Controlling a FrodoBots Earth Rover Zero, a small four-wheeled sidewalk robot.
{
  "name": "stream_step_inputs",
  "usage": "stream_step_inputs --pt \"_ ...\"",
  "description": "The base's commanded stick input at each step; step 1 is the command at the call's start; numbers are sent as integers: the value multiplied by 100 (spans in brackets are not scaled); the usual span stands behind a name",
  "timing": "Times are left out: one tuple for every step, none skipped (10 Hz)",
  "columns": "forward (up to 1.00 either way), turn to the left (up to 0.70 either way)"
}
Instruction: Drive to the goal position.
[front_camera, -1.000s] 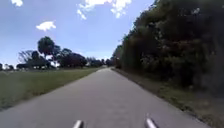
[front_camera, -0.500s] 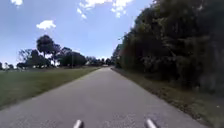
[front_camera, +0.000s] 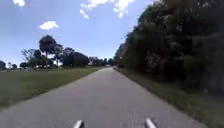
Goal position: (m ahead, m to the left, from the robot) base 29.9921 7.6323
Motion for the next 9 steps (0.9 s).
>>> stream_step_inputs --pt "50 0" --pt "50 0" --pt "50 0" --pt "50 0" --pt "50 0" --pt "50 0" --pt "50 0" --pt "50 0" --pt "50 0"
